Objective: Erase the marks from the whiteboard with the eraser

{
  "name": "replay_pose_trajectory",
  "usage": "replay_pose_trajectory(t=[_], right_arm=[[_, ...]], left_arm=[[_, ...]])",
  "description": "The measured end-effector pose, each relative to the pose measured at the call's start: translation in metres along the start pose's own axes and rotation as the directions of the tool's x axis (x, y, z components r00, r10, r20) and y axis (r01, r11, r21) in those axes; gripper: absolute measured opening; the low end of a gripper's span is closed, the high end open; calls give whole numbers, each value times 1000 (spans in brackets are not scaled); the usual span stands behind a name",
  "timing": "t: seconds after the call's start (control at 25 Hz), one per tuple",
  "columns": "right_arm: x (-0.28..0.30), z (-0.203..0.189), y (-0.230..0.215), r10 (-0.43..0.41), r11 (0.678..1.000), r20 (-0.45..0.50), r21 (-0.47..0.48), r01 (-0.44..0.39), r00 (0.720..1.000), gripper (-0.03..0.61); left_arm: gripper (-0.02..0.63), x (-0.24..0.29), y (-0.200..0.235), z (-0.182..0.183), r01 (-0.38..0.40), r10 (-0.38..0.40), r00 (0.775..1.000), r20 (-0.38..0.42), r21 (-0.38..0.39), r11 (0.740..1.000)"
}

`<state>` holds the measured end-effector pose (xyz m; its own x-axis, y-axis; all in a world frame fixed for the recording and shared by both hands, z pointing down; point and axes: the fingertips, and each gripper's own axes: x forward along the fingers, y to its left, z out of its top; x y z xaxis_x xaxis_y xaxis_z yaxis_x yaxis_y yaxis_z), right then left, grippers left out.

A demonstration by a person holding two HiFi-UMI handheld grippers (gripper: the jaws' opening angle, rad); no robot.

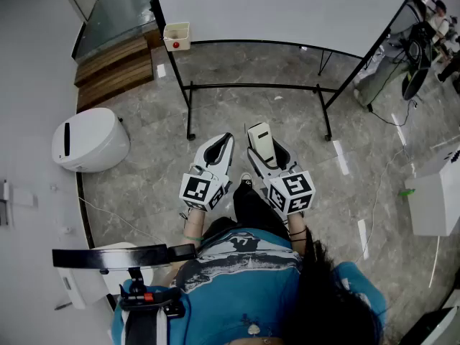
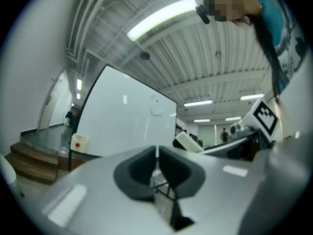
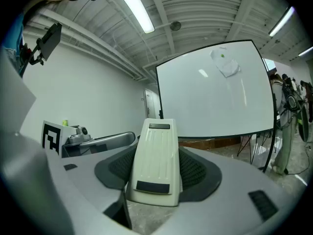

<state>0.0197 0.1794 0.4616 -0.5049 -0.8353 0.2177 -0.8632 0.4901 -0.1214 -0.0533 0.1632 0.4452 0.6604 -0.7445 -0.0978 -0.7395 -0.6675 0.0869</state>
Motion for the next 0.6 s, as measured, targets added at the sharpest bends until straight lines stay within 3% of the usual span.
replay_pose_trajectory(t=[0.2,0.6], right_arm=[[42,15,-47,10,999,0,50,-10,1000,264],[151,63,-157,61,998,-4,22,-61,998,264]], left_arm=[[6,57,27,-1,10,-10,1000,-13,21,1000],[6,207,95,4,9,-9,1000,10,13,1000]])
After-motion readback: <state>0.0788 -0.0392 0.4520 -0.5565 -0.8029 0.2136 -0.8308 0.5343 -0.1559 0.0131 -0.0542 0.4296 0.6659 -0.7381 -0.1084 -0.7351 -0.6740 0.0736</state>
